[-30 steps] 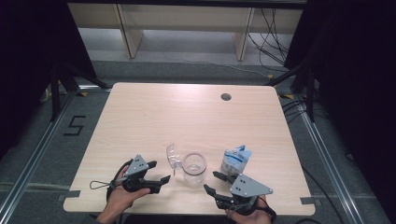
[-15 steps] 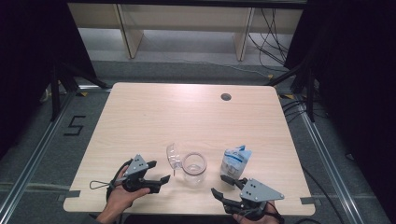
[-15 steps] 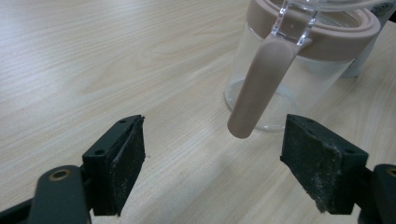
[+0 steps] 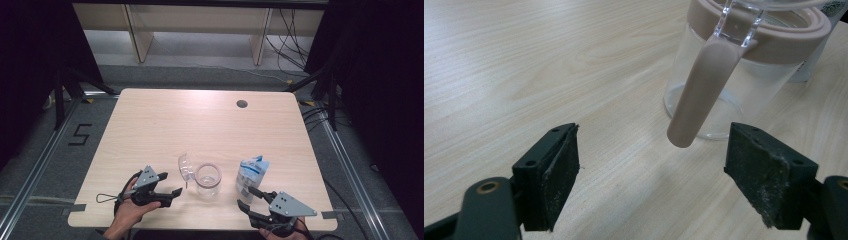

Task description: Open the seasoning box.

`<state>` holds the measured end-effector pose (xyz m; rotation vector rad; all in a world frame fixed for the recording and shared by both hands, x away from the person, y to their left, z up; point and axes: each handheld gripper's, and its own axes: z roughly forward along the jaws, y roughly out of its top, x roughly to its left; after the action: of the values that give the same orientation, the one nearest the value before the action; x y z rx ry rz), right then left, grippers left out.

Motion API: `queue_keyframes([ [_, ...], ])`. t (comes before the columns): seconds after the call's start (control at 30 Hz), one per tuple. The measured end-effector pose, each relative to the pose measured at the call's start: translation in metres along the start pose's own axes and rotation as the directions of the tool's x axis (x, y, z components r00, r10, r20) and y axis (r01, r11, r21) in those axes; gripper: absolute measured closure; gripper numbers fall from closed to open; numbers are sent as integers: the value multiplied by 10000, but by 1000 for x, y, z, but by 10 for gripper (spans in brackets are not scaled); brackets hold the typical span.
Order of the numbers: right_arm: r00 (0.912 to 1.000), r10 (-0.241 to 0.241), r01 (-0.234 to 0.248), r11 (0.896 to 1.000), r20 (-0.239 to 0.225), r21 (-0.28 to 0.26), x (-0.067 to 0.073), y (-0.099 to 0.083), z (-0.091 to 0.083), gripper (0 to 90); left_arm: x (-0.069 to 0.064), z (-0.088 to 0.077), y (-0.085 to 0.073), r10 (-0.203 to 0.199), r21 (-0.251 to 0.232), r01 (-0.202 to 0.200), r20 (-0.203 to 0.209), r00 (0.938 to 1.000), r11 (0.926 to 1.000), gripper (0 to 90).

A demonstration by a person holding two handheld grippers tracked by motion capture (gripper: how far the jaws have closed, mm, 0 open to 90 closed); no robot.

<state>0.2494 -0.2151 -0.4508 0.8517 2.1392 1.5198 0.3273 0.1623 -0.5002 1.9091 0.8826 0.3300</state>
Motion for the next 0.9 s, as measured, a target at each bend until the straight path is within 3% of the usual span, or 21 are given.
queue_keyframes([
  [0.07,10000,0,0,10000,-49,7,1,-1,0,460,0,0,0,-75,-61,75,4,10000,10000,212],
  [0.13,9993,-269,269,9996,243,22,0,-1,-2,457,1,0,0,-50,-71,50,10,10000,10000,212],
  [0.17,9997,-90,89,9999,214,48,1,-2,-2,452,1,0,0,4,-64,-4,12,10000,10000,212],
  [0.2,9986,-388,393,9991,356,-147,-1,-2,-2,445,0,0,0,-83,-49,83,-27,10000,10000,212],
  [0.27,9997,240,-240,9997,105,4,2,-2,-4,444,1,0,0,3,-45,-3,46,10000,10000,212],
  [0.3,10000,-18,19,9999,69,-150,0,-2,-3,443,0,1,0,16,-45,-16,78,10000,10000,213],
  [0.37,9992,-179,175,9998,349,94,0,-2,-5,443,1,1,-1,33,-33,-33,83,10000,10000,213],
  [0.43,9990,3,-10,9999,446,159,0,-3,-6,439,1,0,0,8,-42,-8,53,10000,10000,213],
  [0.53,9972,-279,281,9996,690,-22,-1,-4,-7,438,1,0,-1,22,5,-22,16,10000,10000,213],
  [0.6,9963,-199,194,9998,836,69,-1,-4,-7,433,1,0,0,30,11,-30,27,10000,10000,214],
  [0.63,9965,145,-159,9997,819,160,1,-5,-7,427,0,0,0,30,11,-30,33,10000,10000,214],
  [0.77,9962,-249,239,9996,830,125,-1,-6,-8,422,1,0,0,14,0,-14,11,10000,10000,215],
  [0.9,9940,24,-43,9998,1095,172,-2,-7,-8,417,1,0,-1,30,9,-30,27,10000,10000,215],
])
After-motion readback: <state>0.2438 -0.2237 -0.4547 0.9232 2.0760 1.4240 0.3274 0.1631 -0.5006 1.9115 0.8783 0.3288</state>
